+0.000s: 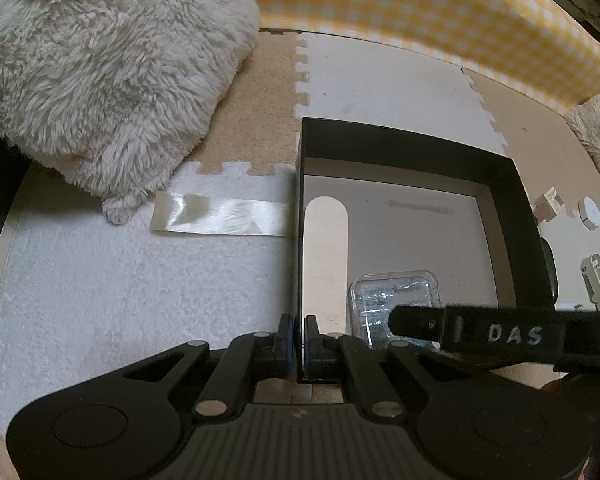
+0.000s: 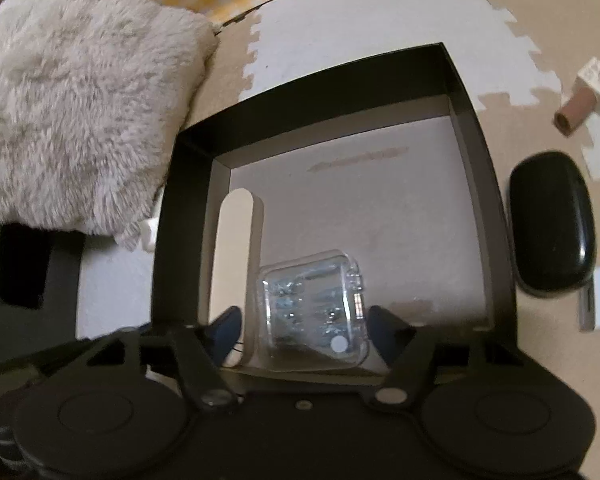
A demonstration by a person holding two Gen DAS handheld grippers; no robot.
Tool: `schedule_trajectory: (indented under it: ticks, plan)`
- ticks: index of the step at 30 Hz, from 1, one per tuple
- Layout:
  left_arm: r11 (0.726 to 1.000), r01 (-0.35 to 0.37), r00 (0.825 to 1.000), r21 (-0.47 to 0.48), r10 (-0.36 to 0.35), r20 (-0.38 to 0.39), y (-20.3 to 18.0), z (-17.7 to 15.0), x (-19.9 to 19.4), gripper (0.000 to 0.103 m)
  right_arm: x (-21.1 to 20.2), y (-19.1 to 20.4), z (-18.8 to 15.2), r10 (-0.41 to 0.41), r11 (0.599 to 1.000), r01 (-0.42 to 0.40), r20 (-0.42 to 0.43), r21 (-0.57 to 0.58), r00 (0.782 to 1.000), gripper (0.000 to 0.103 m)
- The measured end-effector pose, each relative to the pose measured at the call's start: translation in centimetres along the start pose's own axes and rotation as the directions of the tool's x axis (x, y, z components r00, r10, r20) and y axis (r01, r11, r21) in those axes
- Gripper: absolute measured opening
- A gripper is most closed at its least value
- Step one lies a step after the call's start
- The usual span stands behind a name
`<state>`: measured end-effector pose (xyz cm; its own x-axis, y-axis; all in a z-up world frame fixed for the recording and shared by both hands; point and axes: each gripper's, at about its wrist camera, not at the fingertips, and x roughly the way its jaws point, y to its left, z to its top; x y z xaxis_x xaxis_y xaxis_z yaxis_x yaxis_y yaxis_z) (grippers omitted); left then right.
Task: Organize rigid objects
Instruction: 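Lower the clear case into the black box and open the right tool, then move the right tool to the grey plastic holder and grasp it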
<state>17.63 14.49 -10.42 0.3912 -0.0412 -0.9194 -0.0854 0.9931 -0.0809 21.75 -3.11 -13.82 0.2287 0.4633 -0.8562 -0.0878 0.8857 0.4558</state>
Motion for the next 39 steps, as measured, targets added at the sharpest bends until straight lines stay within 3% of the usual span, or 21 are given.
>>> schedule_trajectory:
  ticks: [3,14,22,29,39]
  plan:
    - [1.0,-0.002,1.0,0.002,0.002,0.0,0.0,0.1,0.0,0.005,0.4,0.1,0.1,-0.009,1.0,0.009,-0.013,-0.027,1.0,0.046]
    - [1.0,0.003,1.0,-0.004,-0.003,0.0,0.1,0.1,0.1,0.005,0.3,0.4,-0.3,0.008,0.997,-0.009,-0.012,-0.081,1.0,0.046]
    - [1.0,0.0,1.0,-0.003,0.0,0.002,0.2,0.1,0.1,0.004,-3.1,0.7,-0.4,-0.008,0.985,0.018,0.063,-0.171,0.998,0.048]
    - [1.0,-0.001,1.0,-0.002,0.001,0.003,0.2,0.0,0.1,0.004,-6.0,0.4,-0.7,0.008,0.973,0.019,0.117,-0.23,0.993,0.066]
    - [1.0,-0.004,1.0,0.0,0.004,0.004,0.2,0.0,0.1,0.004,-10.0,0.8,-1.5,0.033,0.944,0.037,0.203,-0.329,0.979,0.1]
